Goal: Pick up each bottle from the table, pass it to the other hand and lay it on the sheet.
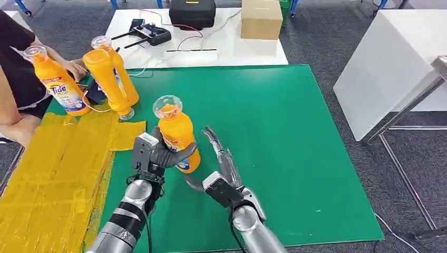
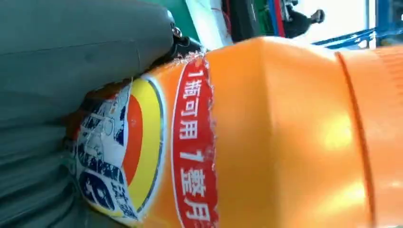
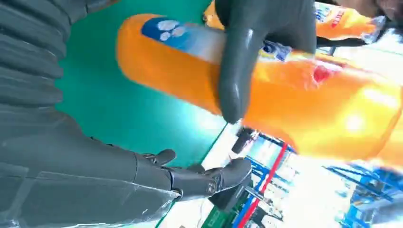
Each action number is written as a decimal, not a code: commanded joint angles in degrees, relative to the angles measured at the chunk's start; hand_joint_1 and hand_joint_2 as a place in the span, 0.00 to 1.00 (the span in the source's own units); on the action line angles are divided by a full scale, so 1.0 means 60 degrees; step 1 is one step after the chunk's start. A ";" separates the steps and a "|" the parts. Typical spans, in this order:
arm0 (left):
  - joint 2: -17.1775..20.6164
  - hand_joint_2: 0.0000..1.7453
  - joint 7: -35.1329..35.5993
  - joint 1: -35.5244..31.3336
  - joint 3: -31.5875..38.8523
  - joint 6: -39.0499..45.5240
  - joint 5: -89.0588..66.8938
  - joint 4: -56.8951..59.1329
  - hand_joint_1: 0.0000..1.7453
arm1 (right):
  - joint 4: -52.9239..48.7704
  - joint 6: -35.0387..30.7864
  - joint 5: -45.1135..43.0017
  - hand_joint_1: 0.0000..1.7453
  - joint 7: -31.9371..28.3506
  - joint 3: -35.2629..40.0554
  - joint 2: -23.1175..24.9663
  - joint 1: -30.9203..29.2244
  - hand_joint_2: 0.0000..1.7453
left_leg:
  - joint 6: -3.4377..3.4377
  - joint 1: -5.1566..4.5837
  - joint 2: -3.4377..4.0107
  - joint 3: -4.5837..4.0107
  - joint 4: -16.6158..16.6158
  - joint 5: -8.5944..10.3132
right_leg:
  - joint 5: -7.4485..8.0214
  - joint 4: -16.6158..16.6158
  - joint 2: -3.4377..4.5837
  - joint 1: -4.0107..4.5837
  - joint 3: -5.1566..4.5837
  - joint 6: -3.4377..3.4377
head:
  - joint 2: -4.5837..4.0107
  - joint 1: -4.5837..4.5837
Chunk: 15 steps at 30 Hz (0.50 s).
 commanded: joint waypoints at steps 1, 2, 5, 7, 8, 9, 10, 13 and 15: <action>0.0510 1.00 0.0619 -0.0351 0.1392 0.2571 -0.1728 0.0722 1.00 | -0.1282 -0.0137 -0.0385 0.00 0.0170 -0.1392 -0.0445 0.0463 1.00 | -0.0022 0.0008 0.0018 0.0045 -0.0008 -0.0012 | -0.0008 -0.0010 0.0007 0.0008 0.0045 -0.0008 | 0.0000 0.0000; 0.0742 1.00 0.0820 -0.0563 0.1860 0.3453 -0.2378 0.1181 1.00 | -0.1558 0.0052 -0.0615 0.00 0.0217 -0.1897 -0.0562 0.0624 1.00 | -0.0014 0.0002 0.0015 0.0020 -0.0013 0.0001 | 0.0000 -0.0010 0.0004 0.0002 0.0023 -0.0003 | 0.0000 0.0000; 0.1328 1.00 0.0620 -0.1200 0.3157 0.4170 -0.2951 0.2608 1.00 | -0.1943 0.0443 -0.1000 0.00 0.0119 -0.3129 -0.0681 0.0978 0.00 | -0.0026 0.0012 0.0011 0.0045 -0.0016 -0.0002 | -0.0006 -0.0015 -0.0008 0.0011 0.0052 -0.0011 | 0.0000 0.0000; 0.1747 1.00 0.0552 -0.1349 0.3734 0.5003 -0.3506 0.3212 1.00 | -0.2236 0.0693 -0.1320 0.00 -0.0025 -0.3735 -0.0666 0.1283 0.00 | -0.0022 0.0007 0.0017 0.0038 -0.0017 0.0002 | -0.0001 -0.0013 0.0001 0.0007 0.0037 -0.0010 | 0.0000 0.0004; 0.1889 1.00 0.0579 -0.1371 0.4013 0.5304 -0.3939 0.3345 1.00 | -0.2378 0.0957 -0.1581 0.00 -0.0039 -0.3989 -0.0627 0.1421 1.00 | -0.0032 0.0013 0.0023 0.0057 -0.0024 0.0000 | -0.0002 -0.0018 0.0005 0.0013 0.0053 -0.0017 | 0.0000 -0.0007; 0.1896 1.00 0.0631 -0.1286 0.4451 0.5304 -0.4586 0.3160 1.00 | -0.2517 0.1022 -0.1727 0.00 -0.0074 -0.4228 -0.0560 0.1549 1.00 | -0.0052 0.0022 0.0031 0.0088 -0.0024 -0.0011 | -0.0012 -0.0014 0.0006 0.0022 0.0080 -0.0029 | 0.0000 0.0000; 0.1888 1.00 0.0812 -0.1186 0.4721 0.5304 -0.5175 0.2936 1.00 | -0.2612 0.1044 -0.2001 0.00 -0.0090 -0.4433 -0.0469 0.1613 1.00 | -0.0023 0.0008 0.0014 0.0039 -0.0020 -0.0001 | -0.0005 -0.0014 -0.0001 0.0008 0.0036 -0.0010 | 0.0000 -0.0004; 0.1528 1.00 0.1569 -0.0634 0.6131 0.5304 -0.9204 0.1411 1.00 | -0.3194 0.1217 -0.2629 0.00 -0.0241 -0.4973 -0.0401 0.1911 0.00 | -0.0020 0.0013 0.0057 0.0031 -0.0004 -0.0015 | -0.0008 0.0004 0.0034 0.0012 0.0018 -0.0007 | 0.0000 -0.0004; 0.1709 1.00 0.2635 -0.0175 0.6112 0.5304 -1.1431 0.0408 1.00 | -0.3709 0.1112 -0.2864 0.00 -0.0316 -0.5264 -0.0444 0.2110 0.00 | -0.0027 0.0017 0.0051 0.0042 0.0007 -0.0029 | -0.0027 0.0017 0.0018 0.0016 0.0030 -0.0008 | 0.0000 -0.0004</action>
